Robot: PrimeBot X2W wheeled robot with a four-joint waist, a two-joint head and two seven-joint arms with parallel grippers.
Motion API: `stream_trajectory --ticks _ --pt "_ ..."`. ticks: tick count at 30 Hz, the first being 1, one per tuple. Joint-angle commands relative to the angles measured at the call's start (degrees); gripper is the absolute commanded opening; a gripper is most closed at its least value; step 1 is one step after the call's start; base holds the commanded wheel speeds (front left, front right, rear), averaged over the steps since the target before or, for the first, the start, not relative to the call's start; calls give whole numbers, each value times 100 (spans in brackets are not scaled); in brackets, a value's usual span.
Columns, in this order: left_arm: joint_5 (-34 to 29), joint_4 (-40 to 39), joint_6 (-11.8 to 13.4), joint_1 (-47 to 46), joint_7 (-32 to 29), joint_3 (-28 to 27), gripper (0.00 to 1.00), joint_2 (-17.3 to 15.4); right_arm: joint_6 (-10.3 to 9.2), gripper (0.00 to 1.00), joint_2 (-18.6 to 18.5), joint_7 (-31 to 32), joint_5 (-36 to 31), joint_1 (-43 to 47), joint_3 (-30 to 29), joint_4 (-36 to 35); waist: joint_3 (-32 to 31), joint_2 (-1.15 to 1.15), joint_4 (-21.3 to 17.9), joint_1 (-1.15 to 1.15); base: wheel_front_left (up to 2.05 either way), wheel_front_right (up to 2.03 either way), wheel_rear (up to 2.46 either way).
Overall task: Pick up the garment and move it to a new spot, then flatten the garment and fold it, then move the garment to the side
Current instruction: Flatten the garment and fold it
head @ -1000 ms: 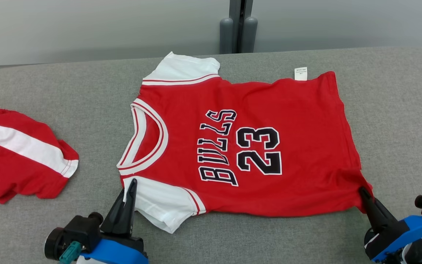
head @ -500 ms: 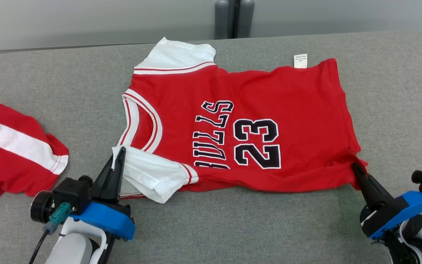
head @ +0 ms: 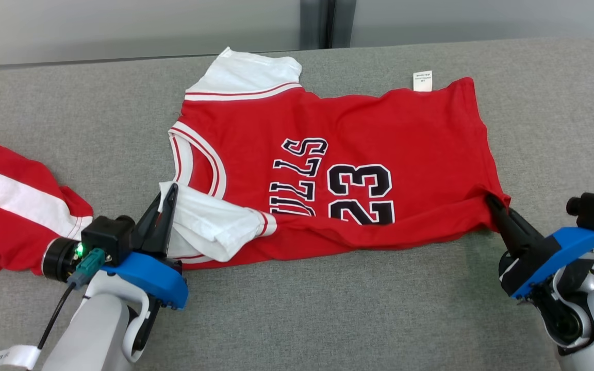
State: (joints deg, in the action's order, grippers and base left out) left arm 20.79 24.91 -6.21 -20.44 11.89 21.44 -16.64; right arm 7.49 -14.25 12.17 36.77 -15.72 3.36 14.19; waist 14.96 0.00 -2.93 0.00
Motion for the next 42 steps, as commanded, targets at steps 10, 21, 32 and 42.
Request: stream_trajectory --ticks 10,21,32,42 --pt "77 704 -87 -713 113 212 0 41 1 20 -80 -128 -177 -729 134 613 122 0 35 0 0 0 0" --pt "46 1176 -48 -776 318 164 100 259 1 100 -164 -703 -216 -747 247 1109 28 0 135 0 0 0 0" --pt "23 607 151 352 335 -150 100 272 1 100 -552 -880 -440 51 132 1083 -172 0 274 0 0 0 0" --pt "33 750 107 518 337 -148 100 365 1 100 -441 -803 -786 -49 262 1271 -55 0 351 0 0 0 0"
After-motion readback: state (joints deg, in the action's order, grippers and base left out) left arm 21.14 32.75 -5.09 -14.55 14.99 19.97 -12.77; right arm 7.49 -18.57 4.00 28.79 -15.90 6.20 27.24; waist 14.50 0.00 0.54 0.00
